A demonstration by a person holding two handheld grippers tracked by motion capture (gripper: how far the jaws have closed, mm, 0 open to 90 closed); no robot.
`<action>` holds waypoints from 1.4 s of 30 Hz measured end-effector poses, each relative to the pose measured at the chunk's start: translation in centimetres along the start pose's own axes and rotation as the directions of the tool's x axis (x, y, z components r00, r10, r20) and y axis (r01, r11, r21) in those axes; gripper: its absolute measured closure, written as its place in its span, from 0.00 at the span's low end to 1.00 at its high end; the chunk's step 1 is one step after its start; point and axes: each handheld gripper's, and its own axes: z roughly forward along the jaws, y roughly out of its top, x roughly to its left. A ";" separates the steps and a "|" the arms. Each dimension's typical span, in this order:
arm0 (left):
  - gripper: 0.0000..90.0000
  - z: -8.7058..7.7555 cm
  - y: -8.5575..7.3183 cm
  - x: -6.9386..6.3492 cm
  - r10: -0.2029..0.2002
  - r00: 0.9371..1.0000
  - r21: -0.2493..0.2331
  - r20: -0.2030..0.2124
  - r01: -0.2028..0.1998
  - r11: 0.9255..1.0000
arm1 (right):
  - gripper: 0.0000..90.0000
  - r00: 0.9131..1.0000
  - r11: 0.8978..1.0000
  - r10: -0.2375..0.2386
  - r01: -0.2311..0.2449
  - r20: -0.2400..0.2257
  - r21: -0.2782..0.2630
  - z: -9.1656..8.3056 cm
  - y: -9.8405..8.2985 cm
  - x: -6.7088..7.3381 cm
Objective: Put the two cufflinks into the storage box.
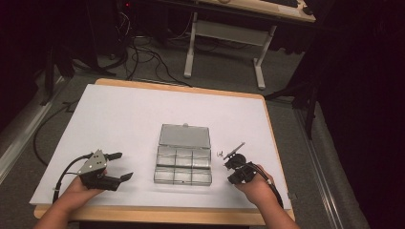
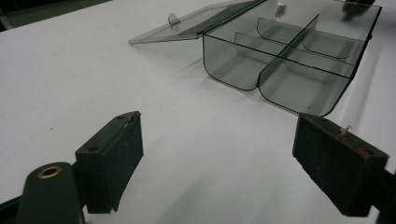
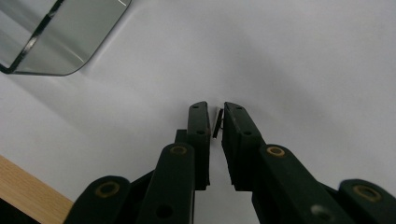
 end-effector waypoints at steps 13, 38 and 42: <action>0.19 0.0 0.0 0.0 0.003 1.000 0.001 -0.002 -0.003 1.000 | 0.95 0.999 0.999 -0.034 0.033 0.029 0.033 0.2 0.2 0.4; 0.19 0.0 0.0 0.0 0.000 1.000 0.002 -0.002 0.000 1.000 | 0.99 0.999 1.000 -0.018 0.019 -0.028 0.023 -0.3 0.9 -0.3; 0.19 0.0 0.0 0.0 0.000 1.000 0.002 -0.002 0.000 1.000 | 0.99 0.999 1.000 -0.011 0.012 -0.040 0.015 -0.7 1.2 -0.5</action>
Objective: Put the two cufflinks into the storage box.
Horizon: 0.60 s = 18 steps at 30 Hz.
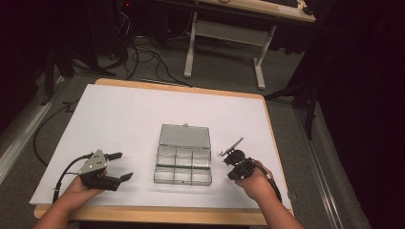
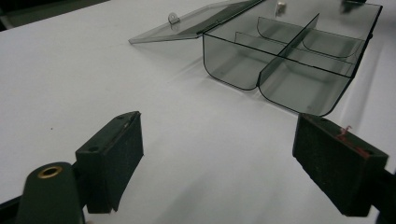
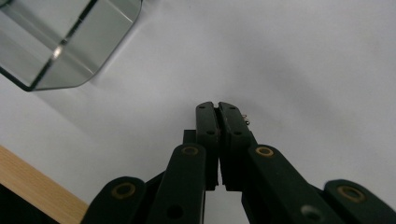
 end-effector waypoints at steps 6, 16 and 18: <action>0.19 0.0 0.0 0.0 0.000 1.000 0.000 0.000 0.000 1.000 | 0.99 1.000 1.000 -0.002 0.002 -0.022 -0.010 -1.0 0.5 -0.1; 0.19 0.0 0.0 0.0 0.001 1.000 0.000 -0.001 -0.001 1.000 | 0.99 1.000 1.000 -0.006 0.005 -0.027 -0.022 -2.6 1.2 0.1; 0.19 0.0 0.0 0.0 0.001 1.000 0.000 -0.001 -0.001 1.000 | 0.99 0.999 0.999 -0.020 0.019 -0.025 -0.027 -2.8 1.4 0.2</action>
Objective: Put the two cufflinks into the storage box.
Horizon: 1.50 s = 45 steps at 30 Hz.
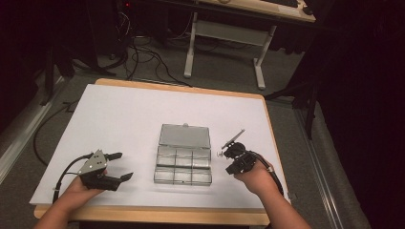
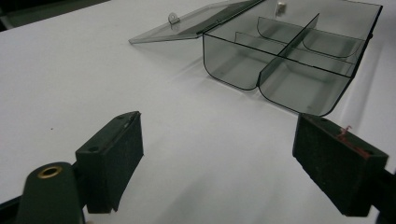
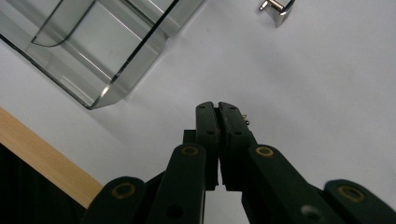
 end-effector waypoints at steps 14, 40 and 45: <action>0.19 0.0 0.0 0.0 -0.002 1.000 -0.003 0.000 0.002 1.000 | 0.99 0.998 0.998 -0.063 0.063 -0.005 -0.007 -2.2 2.3 2.4; 0.19 0.0 0.0 0.0 -0.001 1.000 -0.004 0.002 0.001 1.000 | 0.99 0.972 0.972 -0.232 0.232 -0.031 -0.026 -1.3 7.2 7.4; 0.19 0.0 0.0 0.0 -0.002 1.000 -0.005 0.003 0.002 1.000 | 0.99 0.967 0.968 -0.252 0.251 -0.039 -0.026 -1.0 7.9 8.3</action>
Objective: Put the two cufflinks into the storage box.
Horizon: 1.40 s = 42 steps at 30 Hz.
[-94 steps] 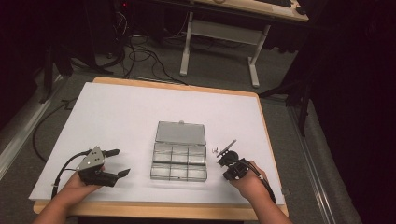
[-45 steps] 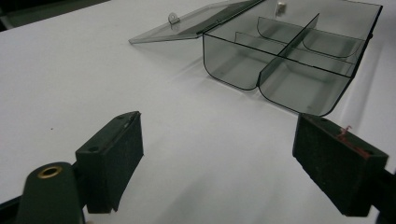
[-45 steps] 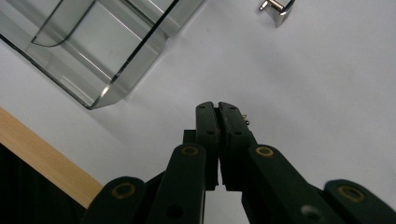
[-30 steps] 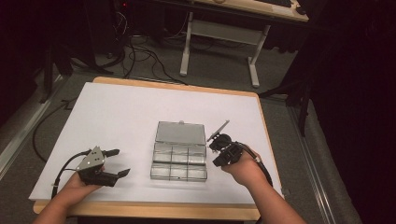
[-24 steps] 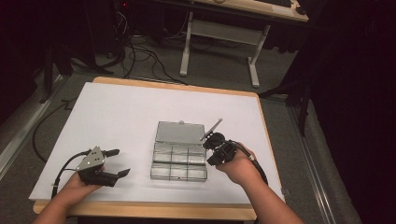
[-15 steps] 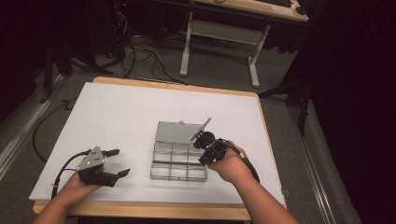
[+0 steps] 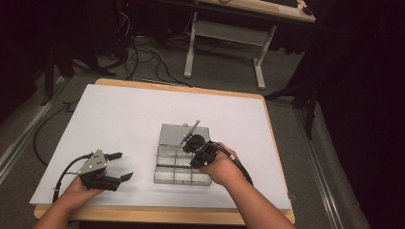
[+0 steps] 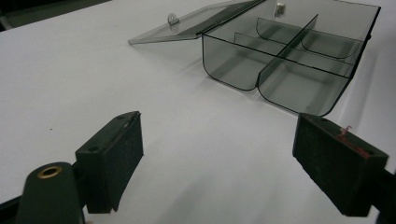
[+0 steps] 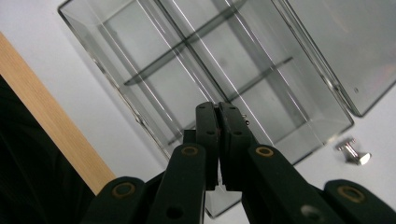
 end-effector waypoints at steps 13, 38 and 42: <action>0.19 0.0 0.0 0.0 -0.002 1.000 0.000 0.002 0.002 1.000 | 0.99 0.998 0.999 -0.053 0.053 -0.024 -0.004 1.5 2.4 1.9; 0.18 0.0 0.0 0.0 -0.006 1.000 -0.003 0.005 0.006 1.000 | 0.99 0.990 0.993 -0.118 0.117 -0.074 -0.008 5.7 4.4 4.3; 0.18 0.0 0.0 0.1 -0.004 1.000 -0.001 0.006 0.004 1.000 | 0.99 0.990 0.993 -0.121 0.121 -0.079 0.002 6.2 4.5 4.4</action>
